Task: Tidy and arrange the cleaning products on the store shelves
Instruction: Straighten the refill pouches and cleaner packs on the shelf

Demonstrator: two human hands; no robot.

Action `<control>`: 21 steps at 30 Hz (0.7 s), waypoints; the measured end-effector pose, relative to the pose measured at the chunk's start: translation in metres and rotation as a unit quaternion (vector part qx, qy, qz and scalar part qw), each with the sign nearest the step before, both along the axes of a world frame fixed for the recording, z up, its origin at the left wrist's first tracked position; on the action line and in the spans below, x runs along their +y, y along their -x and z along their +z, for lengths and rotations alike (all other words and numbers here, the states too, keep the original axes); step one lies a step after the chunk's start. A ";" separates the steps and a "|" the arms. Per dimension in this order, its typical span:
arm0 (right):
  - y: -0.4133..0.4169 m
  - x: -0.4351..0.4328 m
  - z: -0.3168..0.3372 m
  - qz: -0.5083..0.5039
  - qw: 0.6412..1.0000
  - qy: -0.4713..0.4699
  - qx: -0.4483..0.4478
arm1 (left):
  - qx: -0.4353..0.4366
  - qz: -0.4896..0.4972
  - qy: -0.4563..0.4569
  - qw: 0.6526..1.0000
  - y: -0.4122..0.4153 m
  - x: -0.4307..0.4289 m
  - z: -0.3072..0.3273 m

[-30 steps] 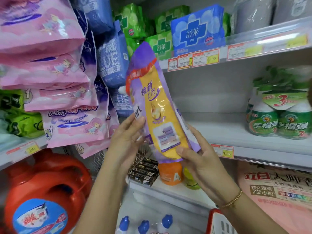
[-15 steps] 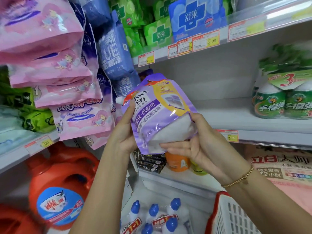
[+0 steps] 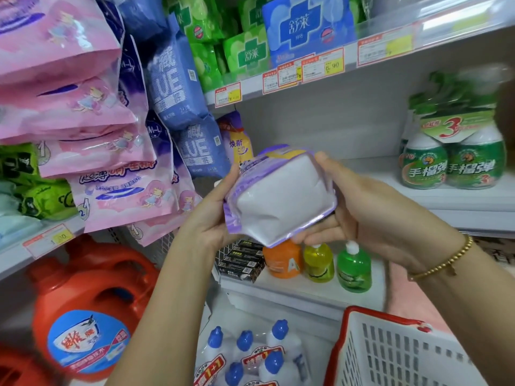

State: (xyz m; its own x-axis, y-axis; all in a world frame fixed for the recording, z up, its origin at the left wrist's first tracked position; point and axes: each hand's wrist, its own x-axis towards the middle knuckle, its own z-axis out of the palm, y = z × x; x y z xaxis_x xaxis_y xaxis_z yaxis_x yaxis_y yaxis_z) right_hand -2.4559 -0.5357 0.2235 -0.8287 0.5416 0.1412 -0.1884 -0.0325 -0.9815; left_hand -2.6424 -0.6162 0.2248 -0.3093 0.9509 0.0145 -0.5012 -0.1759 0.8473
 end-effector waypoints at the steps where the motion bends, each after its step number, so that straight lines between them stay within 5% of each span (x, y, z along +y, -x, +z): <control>1: -0.001 0.004 -0.006 0.025 1.000 0.006 -0.017 | 0.003 0.007 -0.004 1.000 0.005 0.002 -0.006; 4: -0.007 0.013 -0.028 0.102 0.993 0.021 -0.055 | 0.045 0.023 -0.034 0.998 0.018 0.008 -0.025; 9: -0.009 0.023 -0.049 0.166 0.983 -0.038 -0.065 | 0.231 0.008 -0.098 0.968 0.017 0.010 -0.039; 17: 0.022 0.057 -0.045 -0.114 0.977 -0.179 -0.030 | 0.327 0.065 -0.145 0.932 0.035 0.055 -0.015; 21: 0.050 0.094 -0.031 -0.224 0.924 -0.308 -0.034 | 0.421 0.136 -0.118 0.889 0.058 0.078 0.001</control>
